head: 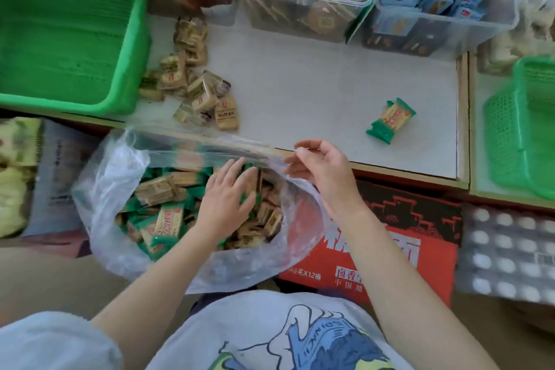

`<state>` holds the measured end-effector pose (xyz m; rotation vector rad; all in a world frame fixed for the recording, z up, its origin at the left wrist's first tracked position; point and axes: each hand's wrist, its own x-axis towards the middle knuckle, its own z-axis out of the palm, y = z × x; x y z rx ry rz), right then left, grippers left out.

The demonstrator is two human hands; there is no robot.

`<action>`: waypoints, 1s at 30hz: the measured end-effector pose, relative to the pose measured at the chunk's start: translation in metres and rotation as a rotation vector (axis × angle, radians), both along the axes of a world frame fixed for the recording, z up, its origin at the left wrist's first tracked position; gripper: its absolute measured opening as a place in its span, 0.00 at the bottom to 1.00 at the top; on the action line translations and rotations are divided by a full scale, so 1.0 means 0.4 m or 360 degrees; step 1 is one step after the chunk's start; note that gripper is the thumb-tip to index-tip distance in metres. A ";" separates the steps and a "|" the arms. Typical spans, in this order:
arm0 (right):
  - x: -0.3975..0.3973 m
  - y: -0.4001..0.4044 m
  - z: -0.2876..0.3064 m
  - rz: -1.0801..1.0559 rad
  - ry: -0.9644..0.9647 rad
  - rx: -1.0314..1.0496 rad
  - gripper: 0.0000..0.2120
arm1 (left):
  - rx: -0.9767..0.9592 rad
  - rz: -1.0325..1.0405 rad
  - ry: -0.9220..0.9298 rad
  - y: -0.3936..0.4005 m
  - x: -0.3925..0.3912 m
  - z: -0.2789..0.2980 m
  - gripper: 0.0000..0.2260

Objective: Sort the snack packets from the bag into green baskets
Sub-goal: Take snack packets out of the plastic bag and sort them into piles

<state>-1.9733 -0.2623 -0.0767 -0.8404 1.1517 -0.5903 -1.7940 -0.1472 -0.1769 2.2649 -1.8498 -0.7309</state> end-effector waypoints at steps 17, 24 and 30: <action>0.455 0.364 -0.337 0.0875 0.0552 0.0762 0.23 | 0.0682 0.0925 0.0378 0.299 0.346 -0.031 0.27; 0.408 0.329 -0.278 0.0746 0.0265 0.0713 0.14 | 0.0368 0.1193 0.0948 0.263 0.317 0.035 0.12; 0.239 0.253 -0.174 0.0478 0.0124 0.0503 0.09 | 0.0180 0.1565 0.1960 0.125 0.204 0.098 0.12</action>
